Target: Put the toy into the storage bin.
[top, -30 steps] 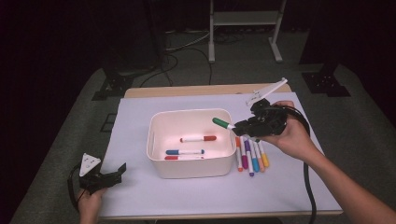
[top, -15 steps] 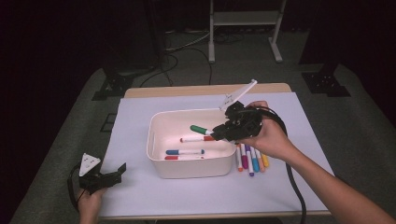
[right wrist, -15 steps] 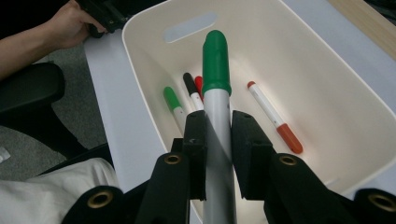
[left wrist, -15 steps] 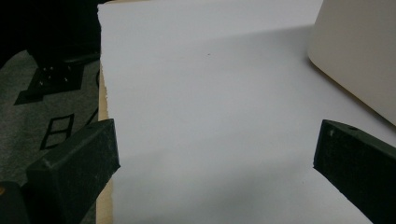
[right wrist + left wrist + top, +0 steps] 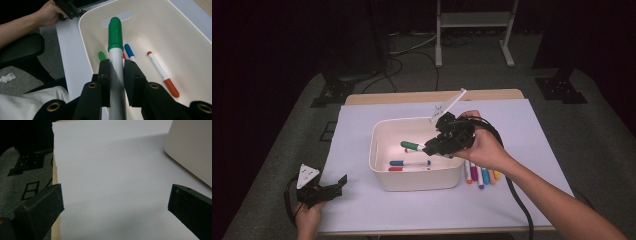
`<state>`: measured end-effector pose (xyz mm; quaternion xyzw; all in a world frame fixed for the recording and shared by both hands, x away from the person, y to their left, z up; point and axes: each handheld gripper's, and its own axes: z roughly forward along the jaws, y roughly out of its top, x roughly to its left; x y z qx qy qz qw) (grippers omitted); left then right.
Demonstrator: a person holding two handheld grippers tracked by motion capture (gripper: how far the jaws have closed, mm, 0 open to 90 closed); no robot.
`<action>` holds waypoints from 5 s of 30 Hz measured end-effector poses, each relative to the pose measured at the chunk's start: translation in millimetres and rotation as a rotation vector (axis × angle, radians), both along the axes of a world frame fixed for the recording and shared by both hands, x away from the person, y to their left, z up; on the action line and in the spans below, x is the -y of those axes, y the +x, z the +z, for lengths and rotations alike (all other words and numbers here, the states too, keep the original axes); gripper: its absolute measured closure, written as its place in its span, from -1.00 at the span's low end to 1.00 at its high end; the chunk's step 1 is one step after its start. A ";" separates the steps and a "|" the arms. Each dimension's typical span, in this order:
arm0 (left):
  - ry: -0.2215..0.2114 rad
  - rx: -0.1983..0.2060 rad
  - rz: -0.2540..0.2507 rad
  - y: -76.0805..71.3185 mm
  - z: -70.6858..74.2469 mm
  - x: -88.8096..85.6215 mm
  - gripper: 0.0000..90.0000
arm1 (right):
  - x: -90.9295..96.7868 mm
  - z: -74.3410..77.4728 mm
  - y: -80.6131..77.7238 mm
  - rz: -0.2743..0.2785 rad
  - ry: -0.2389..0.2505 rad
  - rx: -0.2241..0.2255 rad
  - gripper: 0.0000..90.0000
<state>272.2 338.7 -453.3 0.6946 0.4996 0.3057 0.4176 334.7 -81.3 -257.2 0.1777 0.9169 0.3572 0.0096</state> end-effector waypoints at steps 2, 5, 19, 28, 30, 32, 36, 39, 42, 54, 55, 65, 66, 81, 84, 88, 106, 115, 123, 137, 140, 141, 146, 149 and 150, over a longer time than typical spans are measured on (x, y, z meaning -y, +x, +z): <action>0.002 0.000 0.000 0.1 0.0 -0.1 -1.00 | -2.6 -1.2 0.8 0.008 0.003 -0.005 0.68; 0.002 0.001 0.000 0.2 -0.1 0.1 -1.00 | -6.2 -2.7 1.9 0.017 0.008 -0.006 0.68; -0.006 0.001 0.002 0.5 -0.3 0.0 -1.00 | -30.5 -16.6 7.0 0.075 0.001 -0.035 0.68; -0.005 0.000 0.000 0.4 -0.1 -0.2 -1.00 | -43.2 -28.3 12.7 0.107 -0.014 -0.048 0.68; -0.007 0.000 0.001 0.3 -0.1 -0.1 -1.00 | -45.2 -30.5 13.7 0.108 -0.015 -0.053 0.68; -0.007 0.000 0.000 0.3 -0.1 -0.2 -1.00 | -47.7 -33.3 15.1 0.115 -0.019 -0.056 0.68; -0.004 0.001 -0.001 0.3 0.0 -0.4 -1.00 | -52.3 -40.0 18.9 0.125 -0.025 -0.062 0.68; -0.006 0.001 -0.001 0.4 0.0 -0.5 -1.00 | -55.7 -45.3 20.9 0.128 -0.036 -0.073 0.68; -0.008 0.004 0.000 0.5 -0.2 -0.4 -1.00 | -59.9 -51.0 23.2 0.131 -0.055 -0.079 0.68; -0.010 0.003 0.000 0.5 -0.2 -0.7 -1.00 | -70.5 -69.6 35.2 0.146 -0.103 -0.109 0.68; -0.011 0.004 0.000 0.5 -0.2 -0.7 -1.00 | -71.6 -70.8 35.2 0.148 -0.104 -0.114 0.68; -0.013 0.006 -0.002 0.4 -0.3 -0.9 -1.00 | -80.8 -83.2 38.7 0.160 -0.127 -0.126 0.68; -0.014 0.005 -0.002 0.5 -0.3 -0.9 -1.00 | -82.0 -85.5 39.8 0.170 -0.135 -0.139 0.66; -0.015 0.004 -0.002 0.5 -0.2 -1.0 -1.00 | -54.4 -69.5 38.6 0.104 -0.096 -0.111 0.27; -0.013 0.003 -0.001 0.5 -0.2 -0.7 -1.00 | -33.0 -59.3 38.3 0.072 -0.057 -0.103 0.15; -0.009 0.002 0.000 0.5 -0.2 -0.4 -1.00 | -9.6 -49.0 36.6 0.033 -0.025 -0.091 0.07; -0.001 0.002 -0.001 0.4 -0.2 -0.1 -1.00 | 82.7 -28.8 32.8 -0.135 0.041 -0.048 -0.12; 0.002 0.004 0.001 0.4 -0.3 0.3 -1.00 | 124.2 -46.2 32.7 -0.217 0.051 -0.058 -0.17; 0.001 0.004 0.002 0.2 -0.4 0.6 -1.00 | 146.2 -69.6 34.6 -0.272 0.048 -0.083 -0.22; 0.006 0.007 0.002 -0.3 -0.3 0.8 -1.00 | 179.4 -132.7 38.3 -0.413 0.002 -0.123 -0.25; 0.005 0.006 0.002 -0.3 -0.3 0.7 -1.00 | 182.6 -143.4 38.4 -0.435 -0.013 -0.134 -0.21; 0.004 0.006 0.004 -0.2 -0.3 0.7 -1.00 | 183.3 -145.7 38.2 -0.438 -0.013 -0.136 -0.18; 0.007 0.008 0.003 -0.3 -0.4 1.2 -1.00 | 186.7 -160.3 42.5 -0.485 -0.020 -0.143 -0.15; 0.004 0.008 0.003 -0.5 -0.3 0.7 -1.00 | 188.3 -166.5 47.3 -0.521 -0.037 -0.128 -0.07; 0.004 0.008 0.003 -0.5 -0.3 0.6 -1.00 | 189.0 -168.5 49.0 -0.537 -0.035 -0.129 -0.02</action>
